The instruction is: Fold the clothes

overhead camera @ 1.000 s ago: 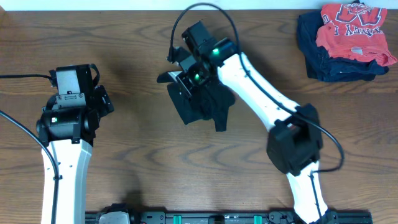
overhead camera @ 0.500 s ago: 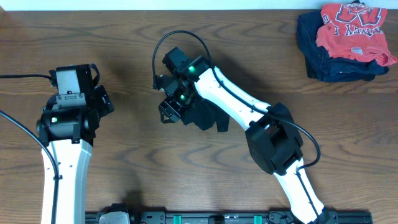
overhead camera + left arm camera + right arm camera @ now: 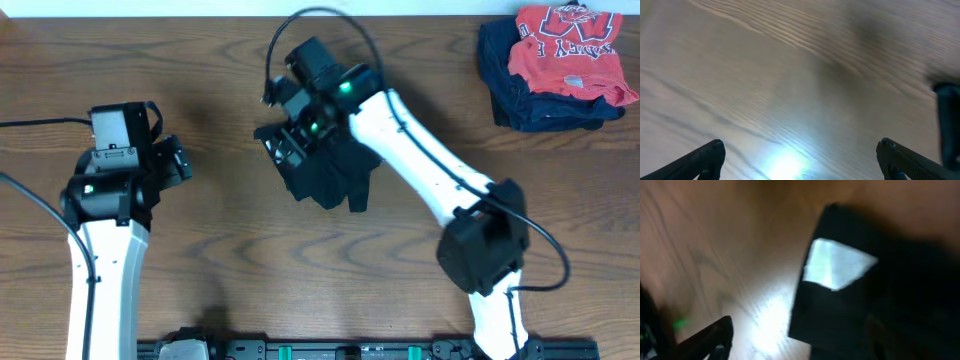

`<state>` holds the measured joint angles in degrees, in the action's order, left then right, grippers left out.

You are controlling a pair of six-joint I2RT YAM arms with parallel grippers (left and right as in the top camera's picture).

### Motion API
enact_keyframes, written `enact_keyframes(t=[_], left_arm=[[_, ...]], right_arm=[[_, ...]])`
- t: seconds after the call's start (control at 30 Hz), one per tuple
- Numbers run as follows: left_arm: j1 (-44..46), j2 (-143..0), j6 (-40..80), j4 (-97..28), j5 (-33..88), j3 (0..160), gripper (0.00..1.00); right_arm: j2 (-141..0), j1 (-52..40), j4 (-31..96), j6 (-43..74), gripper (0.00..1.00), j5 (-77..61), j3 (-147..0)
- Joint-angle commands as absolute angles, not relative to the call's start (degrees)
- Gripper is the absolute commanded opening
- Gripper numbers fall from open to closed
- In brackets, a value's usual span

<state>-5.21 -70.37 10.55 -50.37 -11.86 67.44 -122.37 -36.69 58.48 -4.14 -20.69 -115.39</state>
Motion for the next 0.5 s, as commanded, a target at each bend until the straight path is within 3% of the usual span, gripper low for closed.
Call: enact_keyframes(t=[0.0,0.47], left_arm=[[-5.45,-73.45,11.22,-50.48,-5.52,68.10,0.98],[-5.45,-81.23,11.25,-49.84,-5.52,68.10,0.98]], right_arm=[[-121.12,-33.47,58.50,-2.20,0.91,-18.63,-116.25],[-128.31,-33.87,64.07,-5.17,0.76,-12.27,-109.93]])
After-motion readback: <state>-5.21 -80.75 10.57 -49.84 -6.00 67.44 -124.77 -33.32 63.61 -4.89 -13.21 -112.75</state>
